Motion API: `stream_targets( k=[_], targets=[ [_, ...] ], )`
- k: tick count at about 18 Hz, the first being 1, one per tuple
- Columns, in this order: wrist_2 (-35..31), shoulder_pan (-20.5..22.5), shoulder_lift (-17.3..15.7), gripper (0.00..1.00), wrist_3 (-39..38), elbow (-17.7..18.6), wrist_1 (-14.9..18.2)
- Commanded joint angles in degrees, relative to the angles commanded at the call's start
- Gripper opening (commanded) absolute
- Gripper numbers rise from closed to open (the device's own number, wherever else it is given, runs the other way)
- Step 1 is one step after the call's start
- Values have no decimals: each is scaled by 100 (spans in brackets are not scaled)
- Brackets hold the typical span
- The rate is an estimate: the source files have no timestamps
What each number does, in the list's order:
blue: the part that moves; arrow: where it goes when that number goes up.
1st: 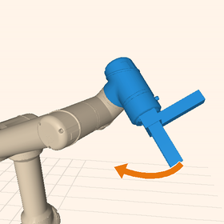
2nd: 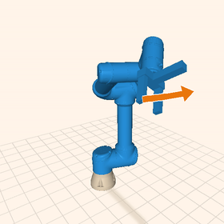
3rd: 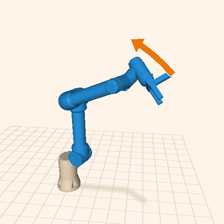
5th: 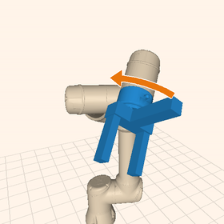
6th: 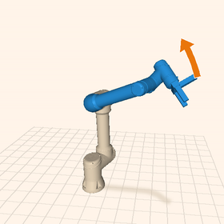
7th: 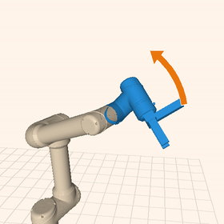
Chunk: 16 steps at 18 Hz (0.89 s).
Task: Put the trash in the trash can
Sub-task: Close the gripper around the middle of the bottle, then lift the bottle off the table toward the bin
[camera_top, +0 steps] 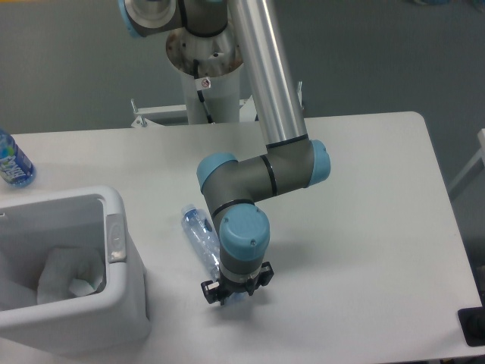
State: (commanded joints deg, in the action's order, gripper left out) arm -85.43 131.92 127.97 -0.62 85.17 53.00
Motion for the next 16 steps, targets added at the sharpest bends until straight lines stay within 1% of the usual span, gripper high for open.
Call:
stream_targets(
  k=[4, 7, 8, 10, 13, 16],
  targets=[
    [9, 9, -44, 62, 96, -53, 0],
    [18, 17, -350, 62, 324, -201, 9],
    [18, 26, -491, 62, 412, -350, -9],
    [53, 201, -737, 63, 352, -736, -227],
    [298, 421, -817, 63, 107, -1360, -448],
    [387, 545, -1010, 63, 9, -1774, -457]
  ],
)
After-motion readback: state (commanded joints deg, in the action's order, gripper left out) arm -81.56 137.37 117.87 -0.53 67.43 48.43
